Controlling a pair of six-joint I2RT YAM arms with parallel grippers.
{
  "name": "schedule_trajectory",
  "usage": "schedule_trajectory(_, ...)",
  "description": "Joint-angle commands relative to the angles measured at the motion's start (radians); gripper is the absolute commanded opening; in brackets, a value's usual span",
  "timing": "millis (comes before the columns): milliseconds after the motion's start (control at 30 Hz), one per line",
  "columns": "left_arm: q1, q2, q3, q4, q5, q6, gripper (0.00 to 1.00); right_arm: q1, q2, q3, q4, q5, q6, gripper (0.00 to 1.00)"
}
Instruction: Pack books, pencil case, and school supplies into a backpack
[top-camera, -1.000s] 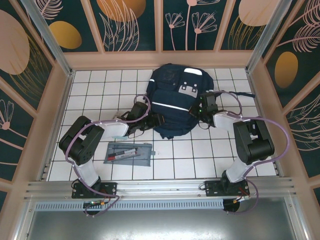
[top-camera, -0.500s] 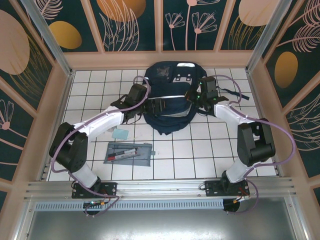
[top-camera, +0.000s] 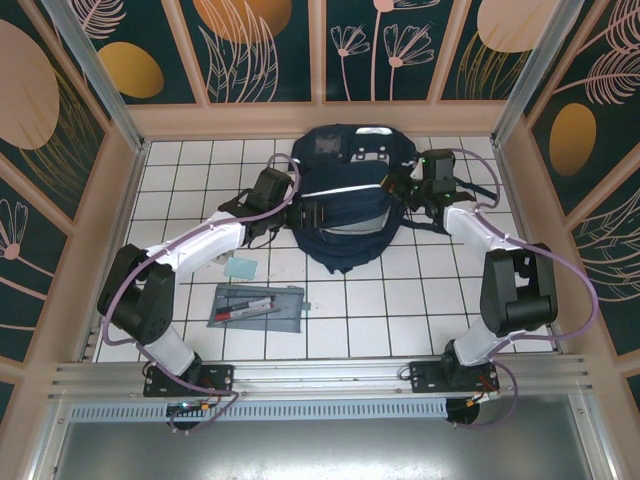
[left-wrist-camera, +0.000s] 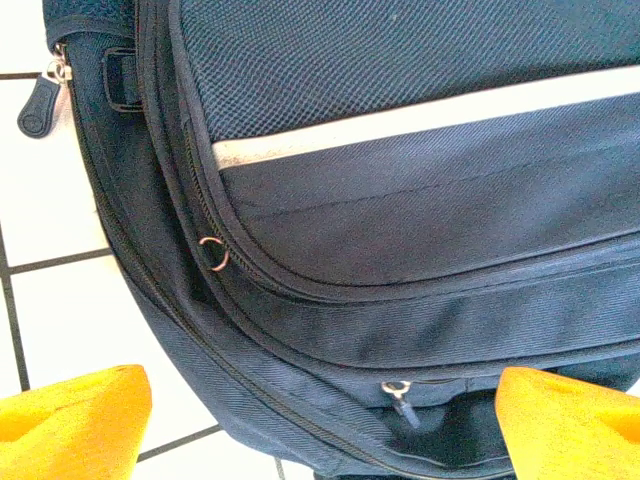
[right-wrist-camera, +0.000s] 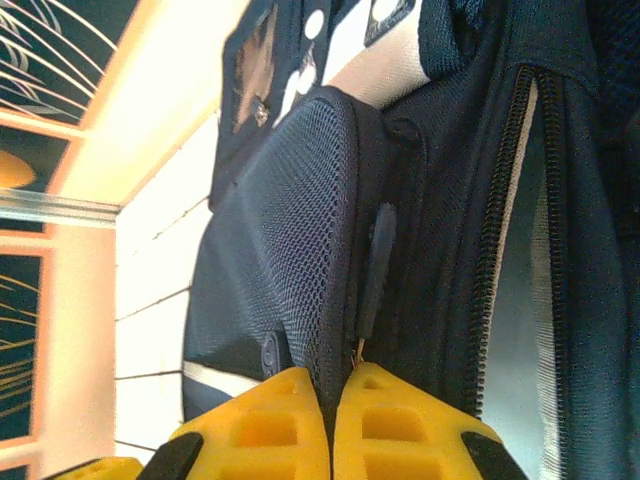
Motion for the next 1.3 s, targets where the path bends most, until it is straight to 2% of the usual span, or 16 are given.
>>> schedule_trajectory(0, 0.002, 0.03, 0.031, 0.042, 0.035, 0.029, 0.89, -0.02, -0.079, 0.024, 0.189, -0.107, 0.071, 0.0)
schedule_trajectory(133, 0.003, 0.051, 0.061, 0.067, 0.11, 0.025, 0.85, -0.041, -0.074, 0.021, 0.227, -0.127, 0.142, 0.0)
schedule_trajectory(267, 0.002, 0.098, 0.029, 0.125, 0.236, -0.062, 0.77, -0.042, -0.074, 0.023, 0.258, -0.112, 0.182, 0.0)
schedule_trajectory(400, 0.0, 0.098, -0.041, 0.175, 0.263, -0.136, 0.72, -0.04, -0.075, 0.013, 0.272, -0.091, 0.2, 0.0)
schedule_trajectory(567, -0.053, 0.103, -0.048, 0.147, 0.185, -0.113, 0.59, -0.03, -0.063, 0.013, 0.275, -0.067, 0.204, 0.0)
schedule_trajectory(667, -0.088, 0.127, -0.042, 0.141, 0.128, -0.127, 0.58, -0.018, -0.051, 0.018, 0.275, -0.062, 0.208, 0.0)
schedule_trajectory(867, -0.093, 0.176, -0.049, 0.175, 0.036, -0.173, 0.51, -0.001, -0.06, 0.019, 0.271, -0.039, 0.207, 0.0)
schedule_trajectory(967, -0.096, 0.203, -0.02, 0.177, 0.023, -0.181, 0.49, 0.003, -0.059, 0.021, 0.272, -0.032, 0.21, 0.0)
schedule_trajectory(1067, -0.11, 0.236, 0.032, 0.131, -0.032, -0.172, 0.48, 0.008, -0.052, 0.022, 0.281, -0.036, 0.218, 0.0)
schedule_trajectory(1167, -0.112, 0.278, 0.081, 0.08, -0.086, -0.167, 0.4, 0.018, -0.05, 0.015, 0.298, -0.04, 0.229, 0.0)
schedule_trajectory(1267, -0.116, 0.283, 0.115, 0.063, -0.08, -0.169, 0.4, 0.023, -0.048, 0.011, 0.295, -0.04, 0.225, 0.0)
